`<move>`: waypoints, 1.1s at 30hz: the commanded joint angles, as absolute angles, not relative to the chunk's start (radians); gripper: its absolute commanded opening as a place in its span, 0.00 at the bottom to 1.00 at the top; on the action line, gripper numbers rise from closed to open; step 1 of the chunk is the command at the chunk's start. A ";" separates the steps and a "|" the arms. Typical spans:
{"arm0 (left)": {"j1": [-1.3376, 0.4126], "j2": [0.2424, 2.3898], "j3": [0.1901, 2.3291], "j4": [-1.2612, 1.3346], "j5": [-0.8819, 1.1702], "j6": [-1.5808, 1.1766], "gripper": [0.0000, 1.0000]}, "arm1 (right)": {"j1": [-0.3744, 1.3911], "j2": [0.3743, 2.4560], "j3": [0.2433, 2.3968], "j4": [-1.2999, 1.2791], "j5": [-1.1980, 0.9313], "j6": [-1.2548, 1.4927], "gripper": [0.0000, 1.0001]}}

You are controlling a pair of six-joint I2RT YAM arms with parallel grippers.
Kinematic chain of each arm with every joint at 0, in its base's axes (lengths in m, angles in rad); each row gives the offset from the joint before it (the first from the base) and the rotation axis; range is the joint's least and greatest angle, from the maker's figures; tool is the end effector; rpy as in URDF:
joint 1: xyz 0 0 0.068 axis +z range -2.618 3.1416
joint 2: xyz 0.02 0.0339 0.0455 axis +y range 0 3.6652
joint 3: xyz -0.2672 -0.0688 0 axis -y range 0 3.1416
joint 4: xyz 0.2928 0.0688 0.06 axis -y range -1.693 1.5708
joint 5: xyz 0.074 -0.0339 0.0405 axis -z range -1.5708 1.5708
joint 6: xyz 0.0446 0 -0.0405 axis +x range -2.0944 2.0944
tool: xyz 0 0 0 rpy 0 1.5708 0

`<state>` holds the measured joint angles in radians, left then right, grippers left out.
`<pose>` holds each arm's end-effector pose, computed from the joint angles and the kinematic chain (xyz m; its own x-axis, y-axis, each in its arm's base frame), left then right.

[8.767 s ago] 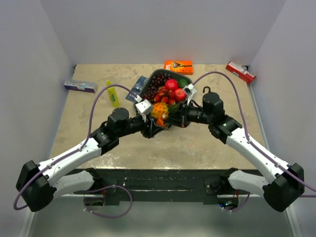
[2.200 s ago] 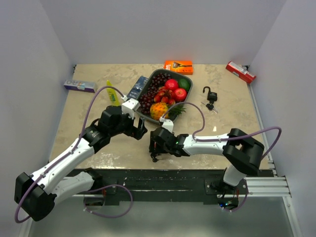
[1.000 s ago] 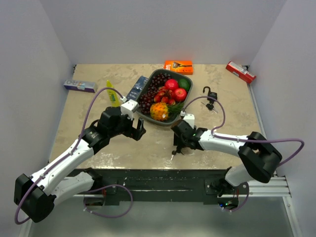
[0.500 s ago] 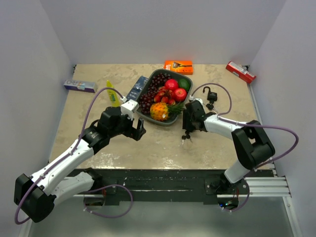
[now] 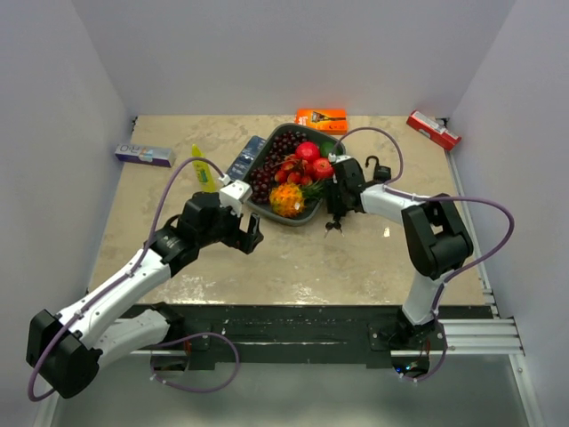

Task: Unlock with the key

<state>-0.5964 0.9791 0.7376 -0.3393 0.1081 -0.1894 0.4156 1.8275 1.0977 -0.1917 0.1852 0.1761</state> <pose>0.2195 -0.1548 0.2586 -0.5650 0.1574 -0.8099 0.5362 0.8161 -0.2155 0.3851 0.1610 0.1276 -0.7691 -0.1512 -0.6210 -0.1627 0.9859 -0.0385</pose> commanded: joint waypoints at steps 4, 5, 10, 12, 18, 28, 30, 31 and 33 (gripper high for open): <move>-0.592 1.002 0.730 -0.321 0.120 -0.164 0.99 | 0.339 1.821 1.126 -0.123 0.121 0.005 0.48; -0.592 1.005 0.730 -0.321 0.120 -0.164 0.99 | 0.334 1.822 1.129 -0.120 0.108 -0.036 0.48; -0.592 1.020 0.730 -0.322 0.120 -0.164 0.99 | 0.287 1.836 1.152 -0.115 0.014 -0.126 0.50; -0.594 1.025 0.732 -0.322 0.120 -0.164 0.99 | 0.275 1.848 1.166 -0.112 0.005 -0.146 0.51; -0.594 1.048 0.732 -0.324 0.118 -0.163 0.99 | 0.252 1.908 1.226 -0.097 -0.055 -0.178 0.54; -0.592 1.077 0.735 -0.327 0.113 -0.161 0.99 | 0.233 1.974 1.292 -0.089 -0.060 -0.201 0.57; -0.592 1.086 0.736 -0.328 0.114 -0.161 0.99 | 0.226 1.971 1.287 -0.074 -0.061 -0.196 0.58; -0.591 1.088 0.738 -0.328 0.114 -0.160 0.99 | 0.224 1.965 1.278 -0.057 -0.064 -0.193 0.59; -0.592 1.089 0.739 -0.328 0.120 -0.160 0.99 | 0.224 1.956 1.270 -0.049 -0.074 -0.193 0.64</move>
